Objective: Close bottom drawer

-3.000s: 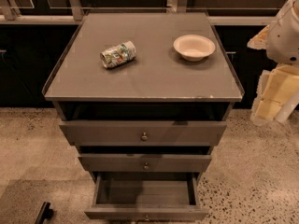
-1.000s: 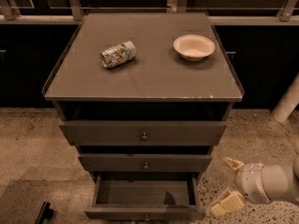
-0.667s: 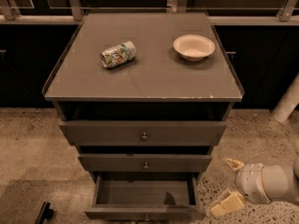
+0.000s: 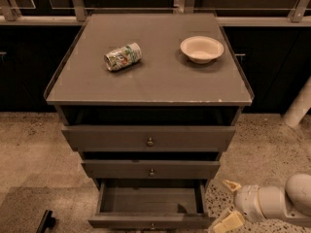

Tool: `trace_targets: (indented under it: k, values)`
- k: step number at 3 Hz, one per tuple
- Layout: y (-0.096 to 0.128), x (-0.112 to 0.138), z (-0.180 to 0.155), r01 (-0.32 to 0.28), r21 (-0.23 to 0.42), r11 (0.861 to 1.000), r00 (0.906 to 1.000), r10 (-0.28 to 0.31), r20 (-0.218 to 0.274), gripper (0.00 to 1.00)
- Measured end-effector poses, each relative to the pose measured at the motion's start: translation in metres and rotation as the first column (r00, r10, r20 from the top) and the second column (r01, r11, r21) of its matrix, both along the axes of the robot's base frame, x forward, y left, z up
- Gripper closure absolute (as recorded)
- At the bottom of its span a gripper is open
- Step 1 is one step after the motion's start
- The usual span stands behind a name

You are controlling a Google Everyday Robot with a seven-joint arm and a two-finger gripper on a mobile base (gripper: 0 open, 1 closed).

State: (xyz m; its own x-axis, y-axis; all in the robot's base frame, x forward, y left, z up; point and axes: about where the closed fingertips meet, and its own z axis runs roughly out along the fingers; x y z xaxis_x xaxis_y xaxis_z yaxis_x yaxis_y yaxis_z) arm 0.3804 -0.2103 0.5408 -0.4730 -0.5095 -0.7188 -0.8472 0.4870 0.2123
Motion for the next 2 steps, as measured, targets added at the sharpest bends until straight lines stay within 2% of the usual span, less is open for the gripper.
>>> trace_targets:
  k: [1,2]
  values:
    - [0.004,-0.004,-0.052,-0.023,0.049,0.999,0.9987,0.025,-0.045,0.0]
    - [0.012,-0.004,-0.089,-0.037,0.066,0.997,0.9954,0.043,-0.086,0.0]
